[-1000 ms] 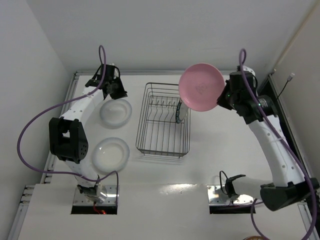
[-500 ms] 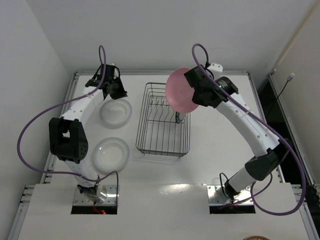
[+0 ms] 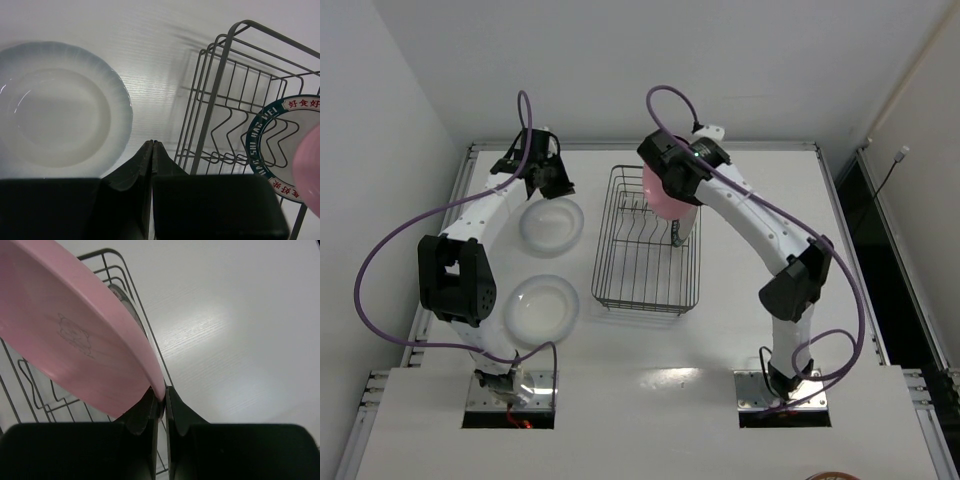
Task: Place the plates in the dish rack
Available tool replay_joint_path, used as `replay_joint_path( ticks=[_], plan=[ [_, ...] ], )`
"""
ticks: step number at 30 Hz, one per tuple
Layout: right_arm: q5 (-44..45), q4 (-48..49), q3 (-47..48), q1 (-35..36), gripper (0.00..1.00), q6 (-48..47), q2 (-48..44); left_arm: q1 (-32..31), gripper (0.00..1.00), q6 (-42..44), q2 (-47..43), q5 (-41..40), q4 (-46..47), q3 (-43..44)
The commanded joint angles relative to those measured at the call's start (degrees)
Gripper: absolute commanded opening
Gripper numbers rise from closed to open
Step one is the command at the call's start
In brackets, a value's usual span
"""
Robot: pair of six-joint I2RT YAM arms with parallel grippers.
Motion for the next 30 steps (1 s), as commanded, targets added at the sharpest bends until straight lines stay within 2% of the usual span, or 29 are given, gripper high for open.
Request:
replay_joint_path(
  ticks=[1,11,19,25,30],
  plan=[
    [6.7,-4.7,1.7,2.4,0.0,3.2,-0.6,-0.4,0.0,-0.4,-1.4,0.8,0.8,0.6],
    [10.4,-4.7,1.6,5.2,0.0,0.3,0.0,-0.4,0.0,-0.4,-1.4,0.8,0.8,0.6],
    [11.5,-4.7,0.2,5.3,0.0,2.1,-1.9,-0.4,0.0,-0.4,-1.4,0.8,0.8,0.6],
    [6.6,-4.7,5.4,2.7,0.0,1.6,1.4,-0.4,0.0,-0.4,-1.4,0.8,0.8,0.6],
    [2.9,-4.7,2.9,0.4,0.0,2.3,4.3,-0.4,0.0,-0.4,-1.4,1.3,0.8,0.6]
  ],
)
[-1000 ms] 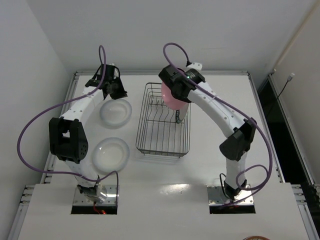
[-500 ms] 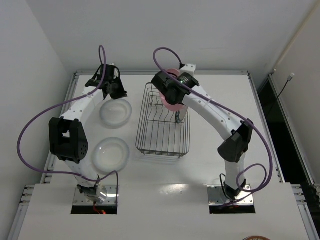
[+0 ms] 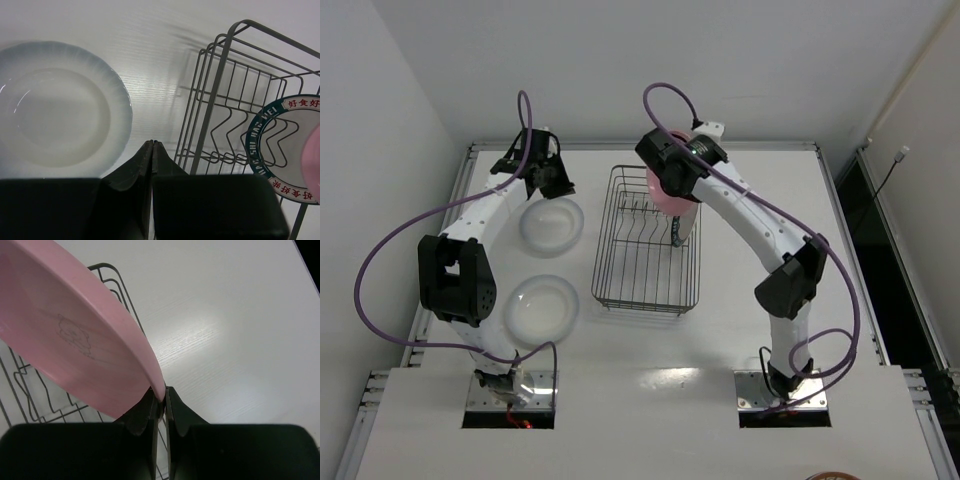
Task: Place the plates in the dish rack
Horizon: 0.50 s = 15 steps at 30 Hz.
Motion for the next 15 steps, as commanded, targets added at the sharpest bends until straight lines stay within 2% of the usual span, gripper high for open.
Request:
replay_joint_path(
  ticks=[1,7,11,12,15],
  plan=[
    [-1.4,-2.4,-1.6,-1.1,0.0,1.9,2.0,-0.4,0.0,-0.4,-1.4,1.3,0.8,0.6],
    [-2.6,-2.4,-9.7,-2.2,0.0,2.8,2.0,-0.4,0.0,-0.4,-0.9,3.9,1.3,0.1],
    [-2.6,-2.4,-11.5,-4.1,0.0,3.3,2.0,-0.4,0.01,0.1,-0.3,11.0,5.0,-1.0],
    [-2.6,-2.4,-11.5,-4.1,0.0,3.3,2.0,-0.4,0.03,0.1,0.4,14.8,5.8,-1.0],
    [-2.6,-2.4,-11.0,-4.1,0.0,3.3,2.0,-0.4,0.06,1.5,2.2,18.4,6.6,-0.5]
  ],
)
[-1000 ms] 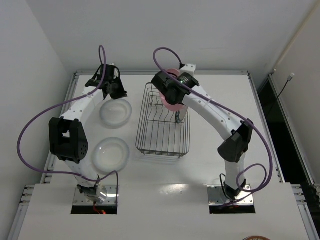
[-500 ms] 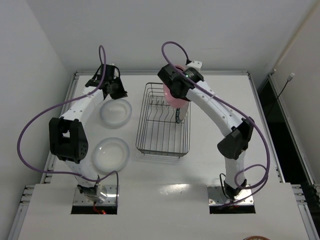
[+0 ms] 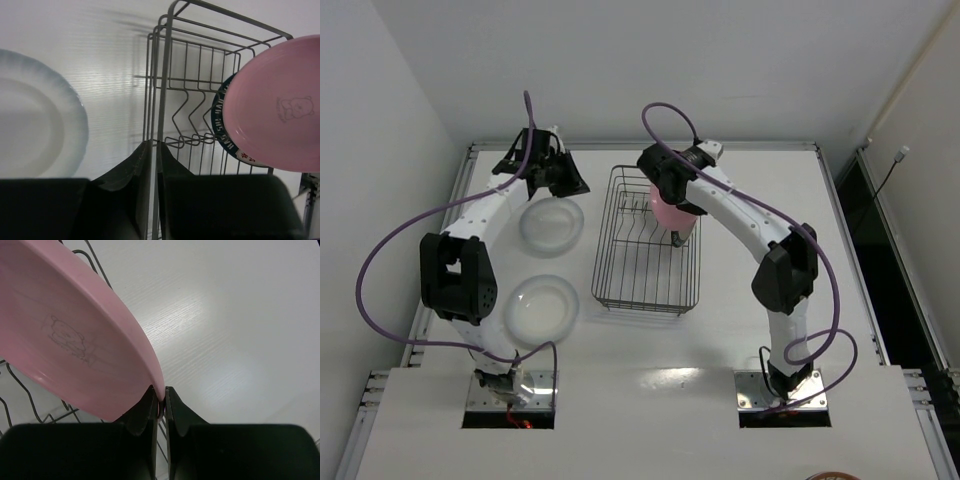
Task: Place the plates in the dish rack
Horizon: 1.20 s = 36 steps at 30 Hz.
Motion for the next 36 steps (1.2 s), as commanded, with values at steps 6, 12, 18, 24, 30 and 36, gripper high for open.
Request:
replay_joint_path(
  ticks=[6,12,18,24,30,36],
  plan=[
    [0.6,-6.2,3.8,-0.1,0.0,-1.4,-2.4,-0.4,0.28,3.4,3.9,9.3,2.9,0.6],
    [-1.0,-6.2,13.3,0.9,0.0,-5.3,-4.2,-0.4,0.43,4.6,7.8,11.3,1.8,1.8],
    [-1.5,-6.2,15.6,2.1,0.0,-6.5,-8.3,-2.5,0.47,6.9,9.5,7.2,-0.7,3.9],
    [-1.5,-6.2,15.0,2.1,0.0,-6.5,-10.3,-3.0,0.47,7.4,9.5,5.6,-1.3,4.4],
    [-1.5,-6.2,13.7,2.6,0.0,-6.5,-9.8,-5.9,0.44,9.2,11.2,3.4,-3.3,6.1],
    [-1.5,-6.2,11.9,2.6,0.0,-6.5,-9.8,-5.9,0.0,8.6,12.4,2.1,-3.9,6.2]
  ],
)
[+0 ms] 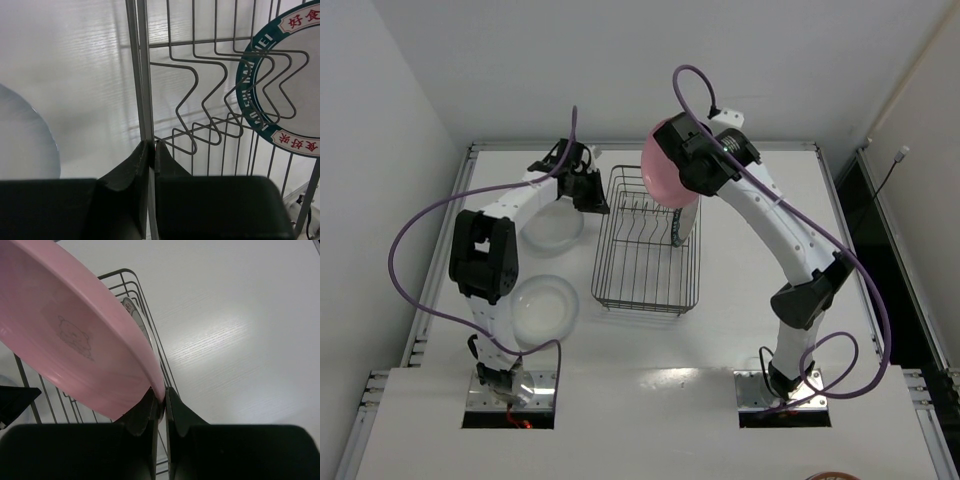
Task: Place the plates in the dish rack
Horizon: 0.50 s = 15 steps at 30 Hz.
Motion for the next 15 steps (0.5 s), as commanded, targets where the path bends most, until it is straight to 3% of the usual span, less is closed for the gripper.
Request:
replay_joint_path(
  ticks=[1,9,15],
  plan=[
    [1.0,-2.2,-0.7,0.5,0.0,-0.4,-0.9,-0.2,0.0,0.6,0.3,-1.2,-1.3,1.9],
    [1.5,-2.2,-1.4,0.5,0.0,-0.9,-0.9,-0.2,0.0,-5.9,0.3,-3.0,-0.5,-1.1],
    [2.6,-2.2,-3.5,0.5,0.0,-0.9,-0.3,-0.2,0.0,-15.8,-5.2,-2.0,7.9,-11.4]
  ],
)
